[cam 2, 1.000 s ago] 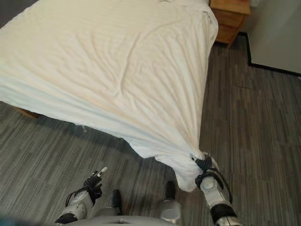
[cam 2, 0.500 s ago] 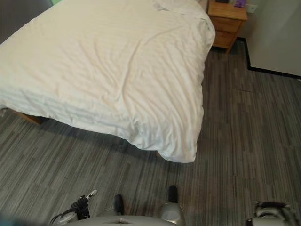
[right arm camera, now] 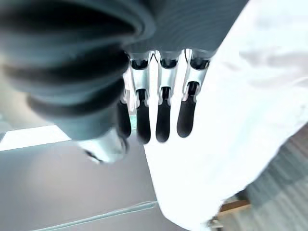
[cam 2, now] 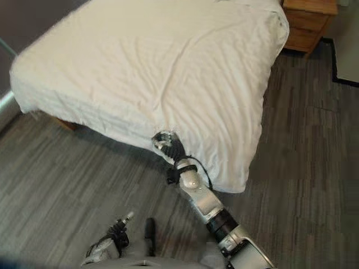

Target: Making the bed.

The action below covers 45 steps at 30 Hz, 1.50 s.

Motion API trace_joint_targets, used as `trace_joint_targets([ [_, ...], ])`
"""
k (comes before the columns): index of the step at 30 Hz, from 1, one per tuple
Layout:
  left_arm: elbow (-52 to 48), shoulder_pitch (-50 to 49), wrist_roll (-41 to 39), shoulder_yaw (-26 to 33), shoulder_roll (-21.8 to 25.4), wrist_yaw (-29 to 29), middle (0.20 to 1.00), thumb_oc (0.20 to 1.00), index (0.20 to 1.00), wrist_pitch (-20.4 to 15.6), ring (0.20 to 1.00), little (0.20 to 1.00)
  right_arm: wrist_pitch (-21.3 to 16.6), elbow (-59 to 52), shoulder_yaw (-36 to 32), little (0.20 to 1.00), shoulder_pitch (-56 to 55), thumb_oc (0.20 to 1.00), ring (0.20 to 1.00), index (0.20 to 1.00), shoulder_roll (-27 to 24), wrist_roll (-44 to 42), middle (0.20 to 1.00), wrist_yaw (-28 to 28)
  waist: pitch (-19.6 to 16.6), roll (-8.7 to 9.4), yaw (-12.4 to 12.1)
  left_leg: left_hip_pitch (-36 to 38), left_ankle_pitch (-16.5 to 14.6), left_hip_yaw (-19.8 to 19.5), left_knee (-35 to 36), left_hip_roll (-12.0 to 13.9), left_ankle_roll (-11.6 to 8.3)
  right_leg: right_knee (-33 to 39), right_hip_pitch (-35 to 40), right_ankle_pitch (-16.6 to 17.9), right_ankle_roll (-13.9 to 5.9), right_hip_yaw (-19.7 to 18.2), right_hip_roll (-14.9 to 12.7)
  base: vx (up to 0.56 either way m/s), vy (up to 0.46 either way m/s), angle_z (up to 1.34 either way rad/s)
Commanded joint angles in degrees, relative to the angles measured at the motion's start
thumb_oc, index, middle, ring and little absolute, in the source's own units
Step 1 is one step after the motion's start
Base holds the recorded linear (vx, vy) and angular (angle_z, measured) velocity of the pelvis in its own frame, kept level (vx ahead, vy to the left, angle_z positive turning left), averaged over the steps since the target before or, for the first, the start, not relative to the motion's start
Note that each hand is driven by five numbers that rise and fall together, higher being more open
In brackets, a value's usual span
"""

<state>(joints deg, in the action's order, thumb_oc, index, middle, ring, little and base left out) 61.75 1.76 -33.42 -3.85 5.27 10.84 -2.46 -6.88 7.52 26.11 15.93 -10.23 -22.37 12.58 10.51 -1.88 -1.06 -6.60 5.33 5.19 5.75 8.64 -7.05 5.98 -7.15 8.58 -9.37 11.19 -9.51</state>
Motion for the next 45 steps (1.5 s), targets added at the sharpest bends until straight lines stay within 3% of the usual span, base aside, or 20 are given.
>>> trace_joint_targets([
  [1, 4.85, 4.29, -0.67, -0.79, 1.27, 0.35, 1.000, 1.000, 1.000, -0.58, 1.000, 1.000, -6.79, -5.75, -7.57, 0.200, 6.44, 0.200, 0.200, 0.200, -3.28, -3.70, 0.200, 0.80, 4.09, 0.43, 1.02, -0.20, -1.88, 0.04, -0.75, -2.49, 0.06, -0.98, 0.00, -6.62, 1.38, -0.81, 0.71, -0.04, -0.088, 0.10],
  [3, 4.63, 4.78, -0.77, -0.78, 1.52, 0.77, 1.000, 1.000, 1.000, -0.88, 1.000, 1.000, -7.18, -5.89, -9.04, 0.200, 7.74, 0.200, 0.200, 0.200, -3.51, -3.66, 0.200, 2.28, 4.22, 0.28, 0.97, -1.28, -1.53, -0.27, -0.75, -2.44, -0.23, -0.98, -0.90, -6.40, 1.42, -0.54, 0.75, -0.01, -0.061, 0.27],
  [4, 5.04, 7.10, -1.56, -6.98, 2.31, 2.96, 1.000, 1.000, 1.000, -2.86, 1.000, 1.000, -9.72, 16.04, -3.89, 0.200, 28.89, 0.200, 0.200, 0.200, 6.81, -2.94, 0.200, 11.06, 4.21, -0.84, -2.58, -2.63, -0.91, -1.45, -0.75, -2.64, -0.82, -0.98, -1.18, -6.74, 1.66, 0.67, 0.56, 0.06, -0.063, 0.28],
  [5, 7.08, 6.46, -0.03, -3.95, 3.57, 1.93, 1.000, 1.000, 1.000, -2.33, 1.000, 1.000, -9.84, 24.36, -17.50, 0.200, 31.84, 0.200, 0.200, 0.200, -8.80, -8.29, 0.200, 9.38, 4.01, -1.81, -3.22, -4.25, -0.20, -2.28, -0.75, -2.71, -1.49, -0.98, -2.26, -7.03, 1.49, 1.70, 0.48, 0.06, -0.077, 0.14],
  [6, 7.43, 3.49, 0.90, -4.70, 4.12, 1.11, 1.000, 1.000, 1.000, -3.17, 1.000, 1.000, -10.82, 26.68, -20.37, 0.200, 35.79, 0.200, 0.200, 0.200, -11.05, -12.45, 0.200, 9.23, 4.48, -2.34, -4.01, -5.39, -0.04, -2.33, -0.75, -2.72, -1.75, -0.98, -3.32, -6.78, 1.37, 1.93, 0.34, 0.03, -0.045, 0.20],
  [7, 7.42, 3.58, 0.90, -4.74, 4.11, 1.11, 1.000, 1.000, 1.000, -3.18, 1.000, 1.000, -10.92, 26.93, -20.40, 0.200, 35.98, 0.200, 0.200, 0.200, -11.18, -12.62, 0.200, 9.05, 4.27, -2.33, -4.07, -5.84, 0.21, -2.35, -0.75, -2.76, -1.70, -0.98, -3.76, -6.54, 1.38, 1.92, 0.31, -0.02, -0.021, 0.73],
  [9, 6.87, -2.37, 0.88, -7.71, 4.91, -2.62, 1.000, 1.000, 1.000, -3.21, 1.000, 1.000, -13.08, 36.35, -22.94, 0.200, 42.06, 0.200, 0.200, 0.200, -15.28, -21.23, 0.200, 8.71, 5.52, -4.17, -6.23, -8.99, 0.60, -2.63, -0.75, -3.04, -2.17, -0.98, -6.67, -6.39, 1.01, 1.88, 0.00, -0.03, -0.025, 0.60],
  [13, 5.90, -2.86, 0.00, -8.80, 5.58, -4.26, 1.000, 1.000, 1.000, -3.69, 1.000, 1.000, -12.28, 48.15, -23.23, 0.200, 44.70, 0.200, 0.200, 0.200, -20.21, -26.62, 0.200, 6.71, 6.03, -6.11, -7.75, -12.87, 1.50, -2.64, -0.75, -3.05, -2.92, -0.98, -9.95, -6.05, 0.62, 1.72, -0.25, -0.02, -0.038, -0.06],
  [14, 5.23, -2.91, -0.04, -8.99, 5.39, -5.60, 1.000, 1.000, 1.000, -3.77, 1.000, 1.000, -10.71, 53.76, -23.82, 0.200, 43.93, 0.200, 0.200, 0.200, -22.31, -29.19, 0.200, 4.84, 6.80, -7.43, -8.17, -15.25, 2.07, -2.49, -0.75, -3.05, -3.30, -0.98, -12.19, -5.64, 0.36, 1.63, -0.46, -0.02, -0.038, 0.07],
  [17, 5.81, -3.70, -0.65, -7.70, 5.00, -7.06, 1.000, 1.000, 1.000, -2.87, 1.000, 1.000, -10.07, 56.54, -28.57, 0.200, 37.68, 0.200, 0.200, 0.200, -21.51, -34.36, 0.200, 3.41, 8.01, -8.98, -7.80, -16.28, 1.94, -2.24, -0.75, -3.01, -3.14, -0.98, -13.71, -5.67, 0.33, 0.96, -0.19, 0.00, -0.014, -0.01],
  [21, 7.78, -2.56, -1.92, -5.46, 4.83, -7.50, 1.000, 1.000, 1.000, -1.97, 1.000, 1.000, -9.43, 57.19, -32.96, 0.200, 29.76, 0.200, 0.200, 0.200, -18.10, -37.90, 0.200, 2.25, 8.79, -9.41, -6.27, -15.40, 1.41, -1.67, -0.75, -2.71, -2.75, -0.98, -13.75, -5.84, 0.53, -0.32, 0.36, 0.04, -0.003, -0.10],
  [23, 8.71, -0.28, -3.08, -2.88, 5.41, -7.96, 1.000, 1.000, 1.000, -1.46, 1.000, 1.000, -7.54, 58.24, -36.96, 0.200, 20.67, 0.200, 0.200, 0.200, -16.43, -40.29, 0.200, 0.50, 8.83, -9.37, -3.50, -14.14, 0.67, -0.44, -0.75, -2.38, -2.38, -0.98, -13.58, -5.81, 0.77, -1.72, 0.69, 0.04, 0.017, -0.22],
  [25, 8.93, 0.67, -3.37, -2.31, 5.72, -8.33, 1.000, 1.000, 1.000, -1.04, 1.000, 1.000, -6.75, 59.31, -37.88, 0.200, 17.64, 0.200, 0.200, 0.200, -16.03, -40.33, 0.200, 0.07, 8.68, -9.00, -2.46, -13.67, 0.67, 0.10, -0.75, -2.31, -2.18, -0.98, -13.62, -5.43, 0.84, -2.27, 0.72, 0.05, 0.012, -0.18],
  [29, 8.79, 3.65, -5.34, 0.36, 7.49, -9.41, 1.000, 1.000, 1.000, -0.29, 1.000, 1.000, -5.12, 59.93, -44.27, 0.200, 6.14, 0.200, 0.200, 0.200, -19.48, -40.33, 0.200, -0.70, 7.61, -7.84, 2.83, -10.58, -1.11, 1.91, -0.75, -2.03, -1.65, -0.98, -12.39, -5.90, 0.82, -3.81, 0.78, 0.06, 0.010, -0.26],
  [34, 7.76, 5.67, -6.37, 1.34, 8.73, -9.59, 1.000, 1.000, 1.000, -0.14, 1.000, 1.000, -4.72, 58.96, -46.13, 0.200, 3.53, 0.200, 0.200, 0.200, -22.02, -38.78, 0.200, -0.67, 6.43, -7.24, 5.34, -8.29, -1.68, 3.22, -0.75, -1.88, -1.25, -0.98, -11.42, -5.61, 0.84, -4.96, 0.58, 0.03, 0.037, -0.44],
  [37, 6.68, 5.69, -7.27, 1.53, 8.99, -9.57, 1.000, 1.000, 1.000, -0.03, 1.000, 1.000, -5.18, 53.54, -44.36, 0.200, 4.38, 0.200, 0.200, 0.200, -23.43, -36.30, 0.200, -0.74, 5.68, -6.82, 6.06, -6.35, -1.98, 3.77, -0.75, -1.99, -1.07, -0.98, -9.90, -5.73, 0.85, -5.57, 0.42, 0.00, 0.022, -0.37],
  [39, 5.12, 5.65, -7.98, 1.58, 8.55, -8.74, 1.000, 1.000, 1.000, -0.42, 1.000, 1.000, -7.54, 37.07, -38.34, 0.200, 6.22, 0.200, 0.200, 0.200, -21.70, -35.99, 0.200, -2.73, 5.41, -6.28, 5.94, -5.19, -2.12, 3.68, -0.75, -2.16, -0.95, -0.98, -8.68, -5.84, 0.98, -5.59, 0.32, -0.02, 0.006, -0.33],
  [40, 5.09, 5.64, -7.97, 1.65, 8.58, -8.72, 1.000, 1.000, 1.000, -0.41, 1.000, 1.000, -7.52, 36.76, -38.31, 0.200, 6.13, 0.200, 0.200, 0.200, -21.55, -35.89, 0.200, -2.51, 5.43, -6.22, 6.02, -5.35, -1.85, 3.66, -0.75, -2.19, -0.92, -0.98, -8.83, -5.58, 1.03, -5.60, 0.30, -0.04, -0.008, -0.17],
  [43, 5.02, 4.34, -7.61, 1.14, 8.53, -8.93, 1.000, 1.000, 1.000, -0.99, 1.000, 1.000, -7.34, 18.47, -28.58, 0.200, 8.56, 0.200, 0.200, 0.200, -13.67, -47.63, 0.200, -13.72, 5.44, -5.30, 4.64, -4.50, -1.69, 3.00, -0.75, -2.30, -0.75, -0.98, -7.20, -5.86, 1.49, -4.64, 0.44, -0.03, -0.026, 0.13],
  [45, 5.08, 4.01, -7.43, 1.04, 8.24, -9.10, 1.000, 1.000, 1.000, -1.06, 1.000, 1.000, -6.95, 14.44, -25.75, 0.200, 9.39, 0.200, 0.200, 0.200, -12.11, -49.12, 0.200, -16.08, 5.45, -5.03, 4.11, -4.48, -1.48, 2.73, -0.75, -2.29, -0.77, -0.98, -6.88, -5.88, 1.66, -4.19, 0.46, -0.03, -0.015, 0.15],
])
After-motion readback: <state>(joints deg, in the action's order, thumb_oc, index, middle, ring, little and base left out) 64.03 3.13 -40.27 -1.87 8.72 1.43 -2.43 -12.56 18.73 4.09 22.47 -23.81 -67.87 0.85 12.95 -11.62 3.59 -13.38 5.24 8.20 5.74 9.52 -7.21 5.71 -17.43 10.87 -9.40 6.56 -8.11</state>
